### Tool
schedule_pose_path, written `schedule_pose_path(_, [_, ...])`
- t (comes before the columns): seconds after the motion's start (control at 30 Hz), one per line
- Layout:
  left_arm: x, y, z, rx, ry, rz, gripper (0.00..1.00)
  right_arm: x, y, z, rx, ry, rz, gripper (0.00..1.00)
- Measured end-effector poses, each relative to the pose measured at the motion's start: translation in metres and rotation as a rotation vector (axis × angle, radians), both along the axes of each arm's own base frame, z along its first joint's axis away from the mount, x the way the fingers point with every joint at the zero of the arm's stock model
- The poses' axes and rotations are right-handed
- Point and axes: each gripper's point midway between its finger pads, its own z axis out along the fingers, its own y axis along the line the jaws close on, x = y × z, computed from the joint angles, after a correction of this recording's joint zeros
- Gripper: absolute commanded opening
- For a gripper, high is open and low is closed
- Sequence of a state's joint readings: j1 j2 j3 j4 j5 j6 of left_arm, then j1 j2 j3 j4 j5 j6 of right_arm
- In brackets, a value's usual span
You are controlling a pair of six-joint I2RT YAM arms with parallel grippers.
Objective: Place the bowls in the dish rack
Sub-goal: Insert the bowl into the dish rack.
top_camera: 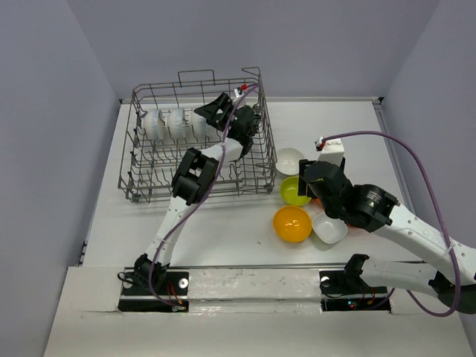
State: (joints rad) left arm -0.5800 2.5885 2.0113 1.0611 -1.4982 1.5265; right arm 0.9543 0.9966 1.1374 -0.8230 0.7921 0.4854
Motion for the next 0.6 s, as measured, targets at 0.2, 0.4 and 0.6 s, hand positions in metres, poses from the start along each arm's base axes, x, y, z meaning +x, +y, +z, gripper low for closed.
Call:
schedule_pose_path(0.2, [0.014,-0.005,0.005,-0.016,0.001,-0.015,0.99,0.001,0.001,-0.001,-0.002,0.003,-0.001,0.68])
schedule_pose_path(0.4, [0.027,-0.012,0.001,-0.130,-0.015,-0.132,0.99,0.002,0.003,-0.005,-0.018,0.014,-0.001,0.68])
schedule_pose_path(0.6, [0.022,-0.021,-0.002,-0.242,-0.029,-0.213,0.99,0.005,0.007,-0.006,-0.025,0.019,0.000,0.68])
